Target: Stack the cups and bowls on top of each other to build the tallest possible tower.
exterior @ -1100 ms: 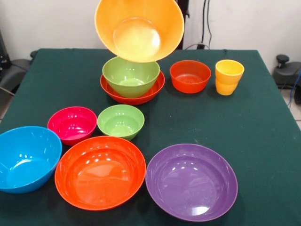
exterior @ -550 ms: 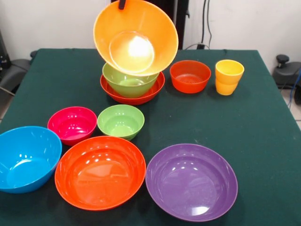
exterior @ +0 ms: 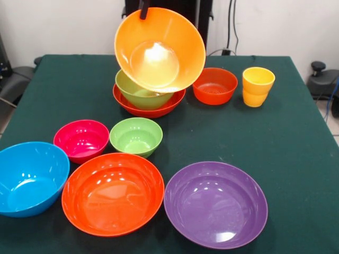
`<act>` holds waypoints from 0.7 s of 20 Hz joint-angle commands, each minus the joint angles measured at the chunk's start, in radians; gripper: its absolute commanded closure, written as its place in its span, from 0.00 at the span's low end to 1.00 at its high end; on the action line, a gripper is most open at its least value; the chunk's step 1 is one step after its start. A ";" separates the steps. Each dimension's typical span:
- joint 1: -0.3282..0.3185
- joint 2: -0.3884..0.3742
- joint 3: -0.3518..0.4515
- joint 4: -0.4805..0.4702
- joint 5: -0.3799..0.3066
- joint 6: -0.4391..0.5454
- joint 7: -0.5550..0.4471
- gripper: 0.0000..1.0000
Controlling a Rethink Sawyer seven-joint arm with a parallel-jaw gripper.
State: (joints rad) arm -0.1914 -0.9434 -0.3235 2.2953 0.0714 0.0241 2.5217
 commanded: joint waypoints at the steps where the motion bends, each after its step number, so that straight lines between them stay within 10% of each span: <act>1: 0.024 0.052 0.045 -0.016 -0.020 -0.031 0.087 1.00; 14: -0.011 0.017 0.074 -0.003 -0.030 -0.011 0.074 1.00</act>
State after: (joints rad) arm -0.1852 -0.9365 -0.3226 2.2953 0.0714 0.0241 2.5217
